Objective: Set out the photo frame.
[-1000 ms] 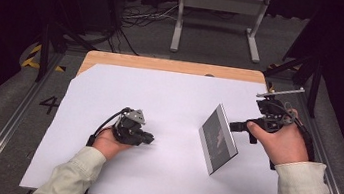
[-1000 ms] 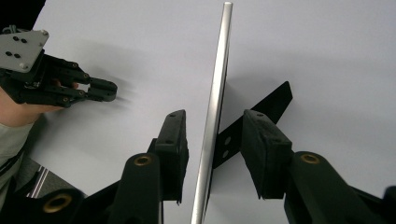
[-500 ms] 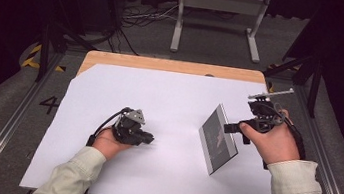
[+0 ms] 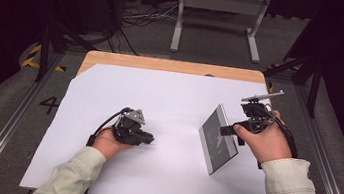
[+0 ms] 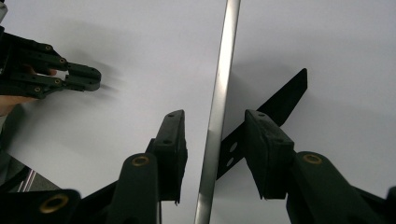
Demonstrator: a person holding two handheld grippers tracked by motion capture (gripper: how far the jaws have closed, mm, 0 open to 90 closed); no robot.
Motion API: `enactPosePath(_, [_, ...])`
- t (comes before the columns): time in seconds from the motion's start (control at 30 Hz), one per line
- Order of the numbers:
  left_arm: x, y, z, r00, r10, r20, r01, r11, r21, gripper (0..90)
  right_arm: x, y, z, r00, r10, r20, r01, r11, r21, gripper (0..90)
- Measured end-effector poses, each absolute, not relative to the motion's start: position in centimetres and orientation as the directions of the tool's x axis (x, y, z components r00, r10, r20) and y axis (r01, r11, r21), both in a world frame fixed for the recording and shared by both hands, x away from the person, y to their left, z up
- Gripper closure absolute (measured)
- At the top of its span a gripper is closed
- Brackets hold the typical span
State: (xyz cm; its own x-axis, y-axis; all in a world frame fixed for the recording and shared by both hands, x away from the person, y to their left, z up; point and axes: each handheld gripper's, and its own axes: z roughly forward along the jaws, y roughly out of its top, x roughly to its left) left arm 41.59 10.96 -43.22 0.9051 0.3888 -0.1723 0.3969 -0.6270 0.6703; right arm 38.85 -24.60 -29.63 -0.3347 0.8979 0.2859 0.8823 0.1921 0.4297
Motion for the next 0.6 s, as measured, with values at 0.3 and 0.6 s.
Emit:
enactPosePath(0.3, [41.6, 11.0, -43.2, 0.904, 0.390, -0.174, 0.399, -0.627, 0.669, 81.1, 39.1, -24.3, -30.5, -0.330, 0.901, 0.283, 0.891, 0.199, 0.408, 59.1])
enactPosePath(0.6, [41.6, 11.0, -43.2, 0.905, 0.388, -0.175, 0.398, -0.627, 0.669, 81.0, 39.4, -23.7, -31.3, -0.331, 0.904, 0.270, 0.897, 0.213, 0.387, 58.0])
